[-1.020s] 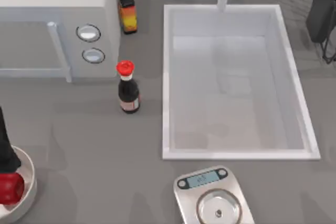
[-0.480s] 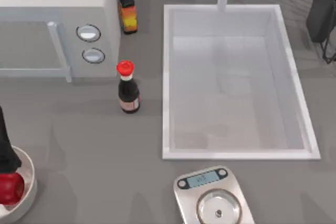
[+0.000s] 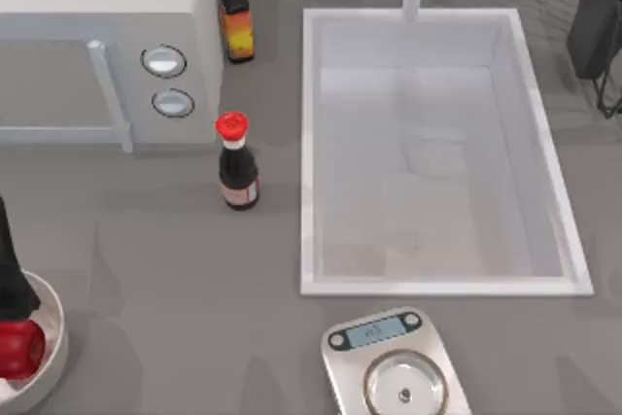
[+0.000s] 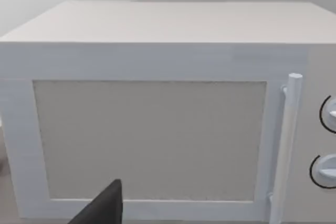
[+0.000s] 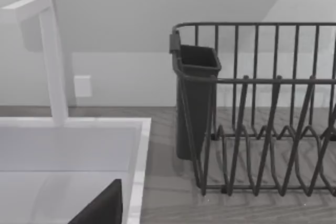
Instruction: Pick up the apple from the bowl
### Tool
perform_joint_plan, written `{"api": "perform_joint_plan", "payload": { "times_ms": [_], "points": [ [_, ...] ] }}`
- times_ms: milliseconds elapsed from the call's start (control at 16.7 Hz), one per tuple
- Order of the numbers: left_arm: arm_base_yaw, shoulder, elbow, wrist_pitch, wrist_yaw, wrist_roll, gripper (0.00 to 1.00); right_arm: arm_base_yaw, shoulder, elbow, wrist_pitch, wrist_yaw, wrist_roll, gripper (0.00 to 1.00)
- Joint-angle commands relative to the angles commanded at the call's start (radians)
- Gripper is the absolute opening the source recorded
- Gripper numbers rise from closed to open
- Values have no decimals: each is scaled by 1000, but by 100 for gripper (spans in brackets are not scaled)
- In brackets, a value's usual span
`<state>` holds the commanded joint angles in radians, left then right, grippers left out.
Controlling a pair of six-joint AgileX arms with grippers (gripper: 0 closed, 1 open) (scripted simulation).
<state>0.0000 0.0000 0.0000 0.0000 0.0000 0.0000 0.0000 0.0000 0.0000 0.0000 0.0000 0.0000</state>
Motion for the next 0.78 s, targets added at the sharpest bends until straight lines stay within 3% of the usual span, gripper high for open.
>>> {"api": "perform_joint_plan", "payload": {
  "times_ms": [480,780],
  "points": [
    [-1,35,31,-33,0,-1,100,0,0,0,0,0,0,100],
    [-10,302,224,-274,0,-5,100,0,0,0,0,0,0,100]
  ]
}}
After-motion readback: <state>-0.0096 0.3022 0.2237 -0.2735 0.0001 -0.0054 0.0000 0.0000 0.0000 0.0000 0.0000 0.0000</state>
